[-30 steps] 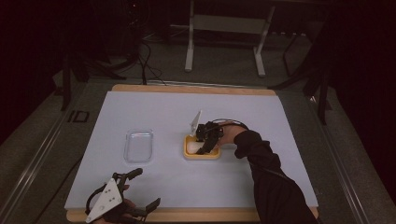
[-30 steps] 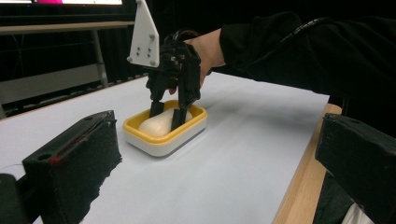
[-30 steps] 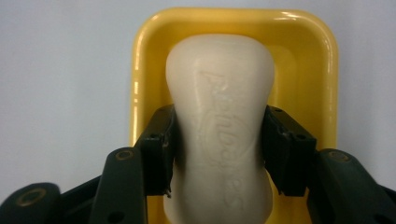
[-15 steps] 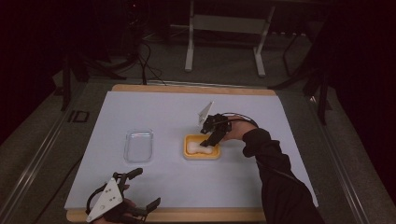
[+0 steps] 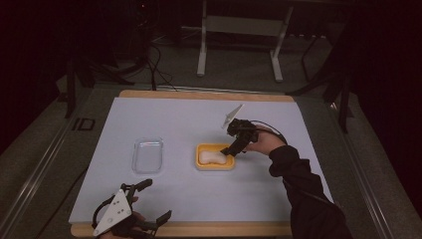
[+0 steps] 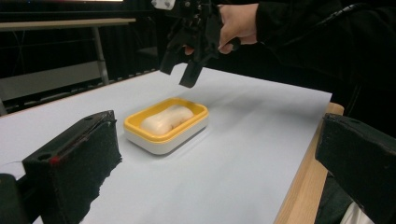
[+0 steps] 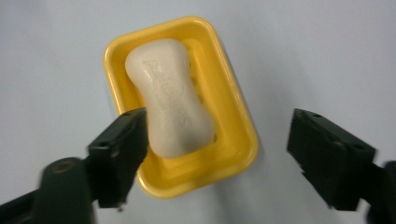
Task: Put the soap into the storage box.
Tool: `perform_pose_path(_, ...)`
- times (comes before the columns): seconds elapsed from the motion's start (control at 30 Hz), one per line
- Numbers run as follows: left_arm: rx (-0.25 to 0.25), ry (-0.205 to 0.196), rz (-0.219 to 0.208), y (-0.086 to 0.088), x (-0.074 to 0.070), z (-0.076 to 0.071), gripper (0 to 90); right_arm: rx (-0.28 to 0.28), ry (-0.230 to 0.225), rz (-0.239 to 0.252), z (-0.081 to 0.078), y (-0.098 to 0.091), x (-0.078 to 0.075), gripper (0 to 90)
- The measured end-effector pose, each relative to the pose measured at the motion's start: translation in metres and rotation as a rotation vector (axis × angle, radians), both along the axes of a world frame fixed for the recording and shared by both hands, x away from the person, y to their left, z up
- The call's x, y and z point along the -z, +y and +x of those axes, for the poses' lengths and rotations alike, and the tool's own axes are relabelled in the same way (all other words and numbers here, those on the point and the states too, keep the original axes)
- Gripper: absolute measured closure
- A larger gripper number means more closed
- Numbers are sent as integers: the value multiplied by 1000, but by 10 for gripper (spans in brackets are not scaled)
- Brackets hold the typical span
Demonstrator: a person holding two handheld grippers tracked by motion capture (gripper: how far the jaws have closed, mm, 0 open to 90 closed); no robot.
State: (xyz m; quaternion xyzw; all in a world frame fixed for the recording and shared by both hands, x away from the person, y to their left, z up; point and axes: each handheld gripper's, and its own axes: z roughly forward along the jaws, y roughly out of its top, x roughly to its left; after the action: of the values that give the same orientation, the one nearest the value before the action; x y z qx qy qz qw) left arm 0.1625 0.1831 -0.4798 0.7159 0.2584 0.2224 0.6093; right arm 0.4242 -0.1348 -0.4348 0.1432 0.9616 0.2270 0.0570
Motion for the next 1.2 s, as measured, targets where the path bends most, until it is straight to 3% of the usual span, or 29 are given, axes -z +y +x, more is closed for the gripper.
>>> perform_pose_path(0.07,0,1,-1,0,0,0,0,17,14,19,-2,-6,0,130)
perform_pose_path(0.2,-1,2,0,0,0,0,0,71,17,32,-5,-15,4,134)
perform_pose_path(0.33,0,5,3,-1,1,1,0,136,-21,70,-9,-27,4,136)
perform_pose_path(0.53,0,6,4,-1,1,1,0,177,-59,112,-17,-42,9,136)
perform_pose_path(0.93,1,3,2,-1,1,1,0,275,-81,198,-42,-73,18,140)
perform_pose_path(1.2,-4,7,6,-1,1,1,0,320,-103,220,-62,-87,17,140)
